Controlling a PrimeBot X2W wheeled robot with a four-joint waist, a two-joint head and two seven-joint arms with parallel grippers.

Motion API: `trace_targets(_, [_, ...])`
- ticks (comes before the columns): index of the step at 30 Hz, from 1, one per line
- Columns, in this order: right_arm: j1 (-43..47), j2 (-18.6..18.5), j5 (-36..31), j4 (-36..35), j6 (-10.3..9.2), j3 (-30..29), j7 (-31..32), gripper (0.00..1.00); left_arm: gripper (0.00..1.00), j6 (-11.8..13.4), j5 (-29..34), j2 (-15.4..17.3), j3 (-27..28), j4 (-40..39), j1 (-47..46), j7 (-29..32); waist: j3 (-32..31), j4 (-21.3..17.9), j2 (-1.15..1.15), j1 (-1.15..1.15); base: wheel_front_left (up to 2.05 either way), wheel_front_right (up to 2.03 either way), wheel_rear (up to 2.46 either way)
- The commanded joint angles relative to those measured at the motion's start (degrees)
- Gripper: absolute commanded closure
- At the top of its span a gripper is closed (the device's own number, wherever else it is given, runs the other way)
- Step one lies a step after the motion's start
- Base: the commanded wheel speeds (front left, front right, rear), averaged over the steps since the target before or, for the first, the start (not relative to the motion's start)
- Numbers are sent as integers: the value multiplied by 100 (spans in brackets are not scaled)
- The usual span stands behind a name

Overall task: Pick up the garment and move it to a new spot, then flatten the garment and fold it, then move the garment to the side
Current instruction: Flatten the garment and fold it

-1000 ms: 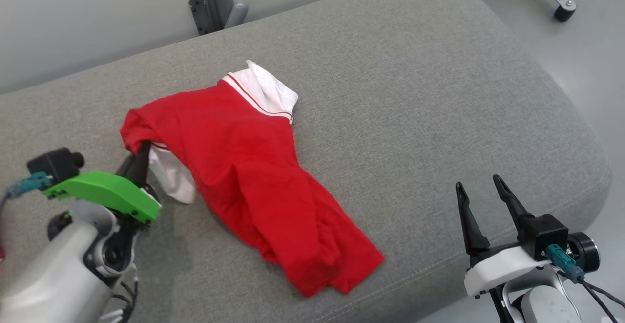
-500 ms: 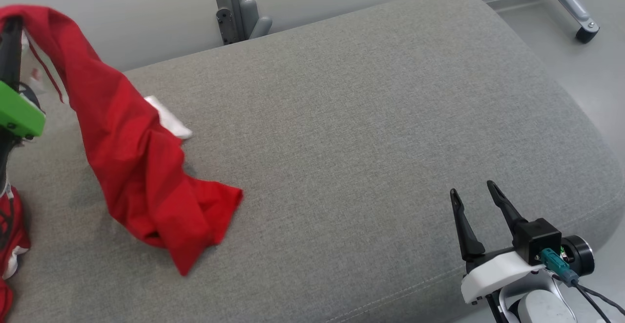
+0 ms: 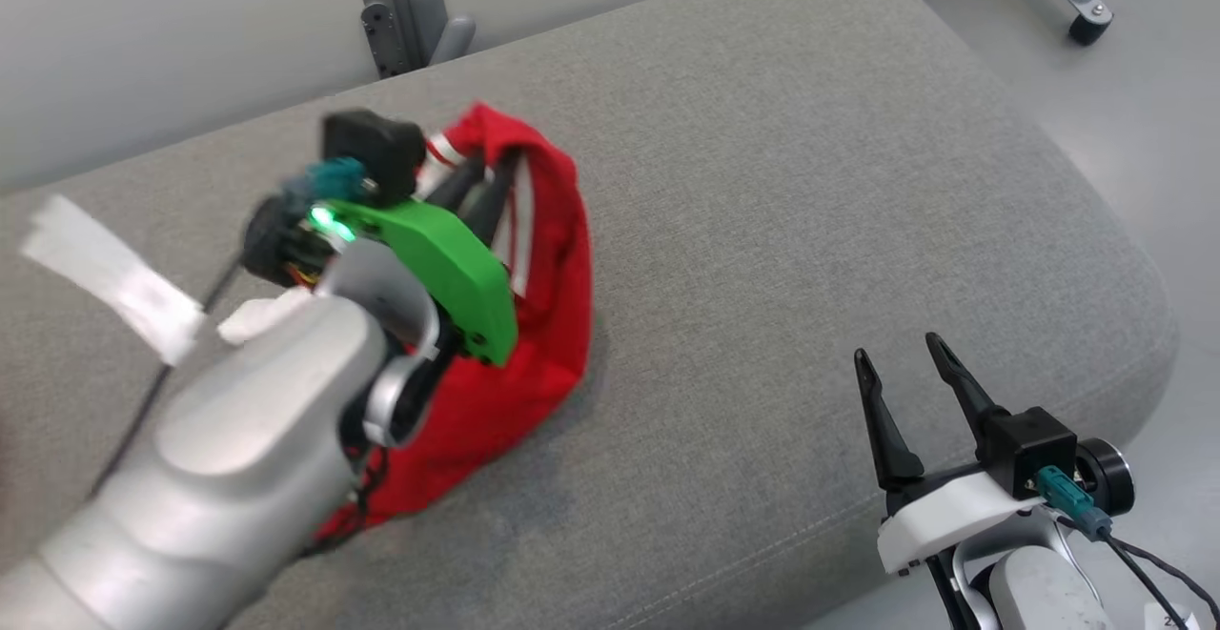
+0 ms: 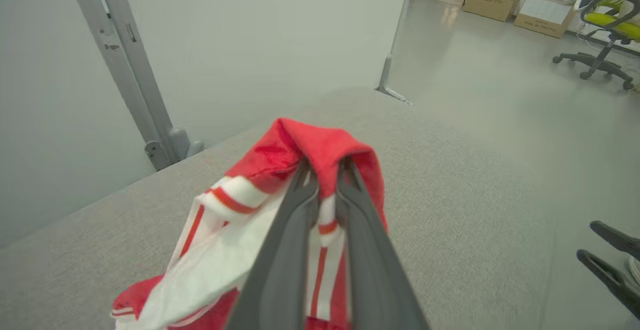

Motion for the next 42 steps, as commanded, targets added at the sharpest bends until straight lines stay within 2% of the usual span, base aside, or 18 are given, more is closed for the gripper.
trace_targets(1, [-57, 4, 27, 4, -2, -12, -18, 0, 100, -66, 115, -232, -145, 238, 139, -80, 156, -221, 62, 0, 0, 0, 0])
trace_targets(4, [-93, 22, 24, 10, -2, -61, -18, 0, 100, -250, 221, -748, -478, 829, 249, -196, 268, -368, 62, 0, 0, 0, 0])
trace_targets(10, [-88, 52, 56, 12, -2, -170, -18, 0, 100, -634, 554, -1537, -837, 1846, 192, -727, 435, -540, 62, 0, 0, 0, 0])
trace_targets(11, [-77, 56, 65, 17, -2, -176, -18, 0, 73, -731, 603, -1674, -897, 1948, 165, -846, 448, -545, 62, 0, 0, 0, 0])
trace_targets(12, [-69, 57, 72, 25, -2, -179, -18, 0, 40, -833, 632, -1799, -938, 2056, 170, -941, 462, -550, 62, 0, 0, 0, 0])
trace_targets(13, [-69, 54, 81, 32, -2, -184, -18, 0, 0, -926, 657, -1896, -971, 2162, 182, -1028, 471, -553, 62, 0, 0, 0, 0])
trace_targets(15, [-87, 63, 97, 36, -2, -174, -18, 0, 0, -1103, 684, -2039, -994, 2294, 197, -1232, 482, -555, 62, 0, 0, 0, 0])
trace_targets(19, [-113, 67, 163, 26, -2, -181, -18, 0, 0, -1264, 745, -2246, -988, 2393, 261, -1454, 491, -512, 62, 0, 0, 0, 0])
trace_targets(22, [-103, 68, 195, 12, -2, -195, -18, 0, 0, -1248, 782, -2267, -911, 2348, 313, -1528, 487, -458, 62, 0, 0, 0, 0])
trace_targets(24, [-91, 68, 206, 4, -2, -223, -18, 0, 0, -1204, 784, -2165, -838, 2301, 389, -1566, 483, -417, 62, 0, 0, 0, 0])
trace_targets(27, [-41, 67, 212, -14, -2, -256, -18, 0, 0, -1026, 753, -1851, -643, 2194, 550, -1583, 462, -364, 62, 0, 0, 0, 0])
trace_targets(31, [54, 67, 181, -31, -2, -300, -18, 0, 0, -657, 764, -1266, -312, 1963, 909, -1614, 416, -285, 62, 0, 0, 0, 0])
trace_targets(32, [54, 67, 181, -31, -2, -300, -18, 0, 0, -657, 764, -1266, -312, 1963, 909, -1614, 416, -285, 62, 0, 0, 0, 0])
trace_targets(35, [107, 67, 142, -40, -2, -328, -18, 0, 0, -375, 716, -751, -35, 1744, 1234, -1612, 386, -209, 62, 0, 0, 0, 0])
trace_targets(39, [122, 67, 89, -42, -2, -357, -18, 0, 0, -59, 439, -138, 387, 1513, 1730, -1610, 354, -98, 62, 0, 0, 0, 0])
trace_targets(42, [137, 67, 46, -48, -2, -371, -18, 0, 0, 55, 158, 188, 605, 1389, 2064, -1541, 321, -7, 62, 0, 0, 0, 0])
